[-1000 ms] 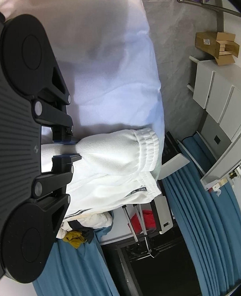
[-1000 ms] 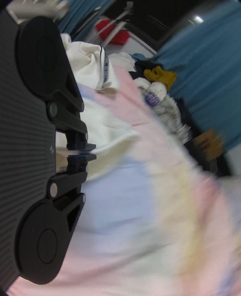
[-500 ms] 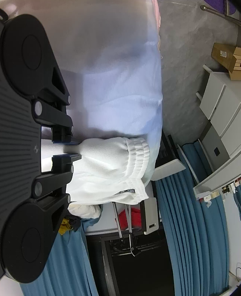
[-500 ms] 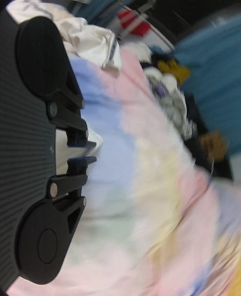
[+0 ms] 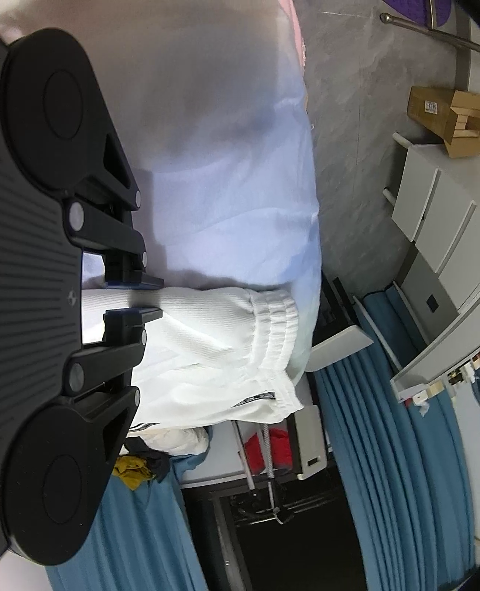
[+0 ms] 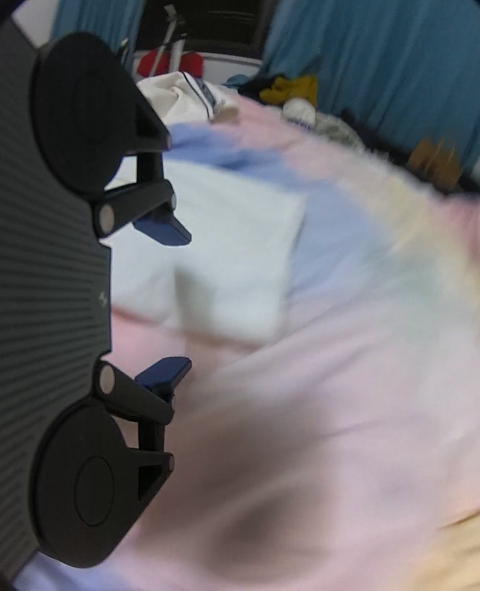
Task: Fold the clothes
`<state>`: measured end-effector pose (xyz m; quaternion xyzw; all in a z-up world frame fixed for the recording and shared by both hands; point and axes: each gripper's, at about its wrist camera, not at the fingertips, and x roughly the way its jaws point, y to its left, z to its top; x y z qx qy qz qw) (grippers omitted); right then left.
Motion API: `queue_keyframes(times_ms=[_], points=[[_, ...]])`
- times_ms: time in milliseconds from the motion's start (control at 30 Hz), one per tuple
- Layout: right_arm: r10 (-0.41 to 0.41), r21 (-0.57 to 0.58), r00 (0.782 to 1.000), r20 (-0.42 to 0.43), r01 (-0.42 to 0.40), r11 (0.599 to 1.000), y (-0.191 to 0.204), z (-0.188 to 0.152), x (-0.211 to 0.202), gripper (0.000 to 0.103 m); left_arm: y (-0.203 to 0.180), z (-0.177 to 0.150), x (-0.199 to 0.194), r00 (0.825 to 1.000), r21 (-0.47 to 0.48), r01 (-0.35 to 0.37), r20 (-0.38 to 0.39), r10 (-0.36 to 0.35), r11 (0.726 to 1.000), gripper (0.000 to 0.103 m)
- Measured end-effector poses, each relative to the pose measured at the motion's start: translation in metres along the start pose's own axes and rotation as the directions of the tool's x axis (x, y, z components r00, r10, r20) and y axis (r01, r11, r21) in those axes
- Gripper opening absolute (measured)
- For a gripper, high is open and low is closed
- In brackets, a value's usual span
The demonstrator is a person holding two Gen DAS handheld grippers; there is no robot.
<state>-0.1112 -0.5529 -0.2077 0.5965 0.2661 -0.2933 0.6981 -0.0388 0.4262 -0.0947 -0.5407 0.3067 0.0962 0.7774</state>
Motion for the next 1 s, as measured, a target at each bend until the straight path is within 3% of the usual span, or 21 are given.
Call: queue_keyframes(times_ms=[33, 100, 167, 233, 333, 500, 567, 633, 700, 767, 833, 933, 1000], points=[[0.005, 0.007, 1.0, -0.006, -0.005, 1.0, -0.004, -0.004, 0.006, 0.068, 0.0, 0.0, 0.0, 1.0, 0.005, -0.009, 0.002, 0.009, 1.0, 0.01], [0.025, -0.021, 0.999, -0.023, -0.026, 0.999, -0.002, -0.007, 0.017, 0.056, -0.003, -0.001, -0.001, 1.0, 0.029, -0.031, 0.004, 0.031, 0.999, 0.01], [0.035, -0.06, 0.999, -0.01, -0.036, 0.998, 0.002, -0.008, 0.015, 0.025, -0.006, -0.001, -0.003, 0.999, 0.046, -0.047, 0.01, 0.047, 0.998, 0.01], [0.044, -0.101, 0.999, 0.008, -0.043, 0.994, 0.006, -0.009, 0.012, 0.008, -0.008, -0.002, -0.006, 0.997, 0.062, -0.07, 0.02, 0.069, 0.996, 0.01], [0.038, -0.125, 0.999, 0.034, -0.034, 0.992, 0.003, -0.008, 0.008, 0.006, -0.017, -0.003, -0.009, 0.993, 0.104, -0.116, 0.035, 0.112, 0.988, 0.01], [0.021, -0.142, 1.0, 0.017, -0.019, 0.99, -0.001, -0.009, 0.015, 0.009, -0.034, -0.007, -0.024, 0.98, 0.232, -0.193, 0.088, 0.177, 0.953, 0.01], [0.028, -0.153, 0.999, 0.045, -0.021, 0.988, 0.002, -0.01, 0.004, 0.01, -0.04, -0.011, -0.033, 0.981, 0.295, -0.192, 0.093, 0.172, 0.936, 0.019], [0.025, -0.165, 0.995, 0.097, -0.008, 0.986, 0.007, -0.01, -0.012, 0.013, -0.045, -0.016, -0.043, 0.984, 0.348, -0.176, 0.091, 0.154, 0.921, 0.034], [0.019, -0.188, 0.986, 0.166, 0.013, 0.982, 0.012, -0.011, -0.028, 0.023, -0.056, -0.025, -0.054, 0.985, 0.417, -0.167, 0.099, 0.138, 0.893, 0.044], [0.015, -0.209, 0.972, 0.235, 0.035, 0.977, 0.017, -0.011, -0.044, 0.051, -0.07, -0.037, -0.063, 0.987, 0.493, -0.158, 0.111, 0.118, 0.856, 0.05], [0.022, -0.233, 0.956, 0.294, 0.049, 0.971, 0.024, -0.012, -0.059, 0.066, -0.087, -0.05, -0.071, 0.988, 0.574, -0.149, 0.124, 0.094, 0.806, 0.06], [0.089, -0.322, 0.945, 0.314, 0.018, 0.947, 0.048, -0.019, -0.072, 0.068, -0.116, -0.08, -0.074, 0.99, 0.678, -0.114, 0.137, 0.027, 0.726, 0.073], [0.146, -0.431, 0.947, 0.285, -0.009, 0.902, 0.077, -0.031, -0.071, 0.068, -0.137, -0.103, -0.068, 0.992, 0.731, -0.085, 0.127, -0.012, 0.677, 0.079]])
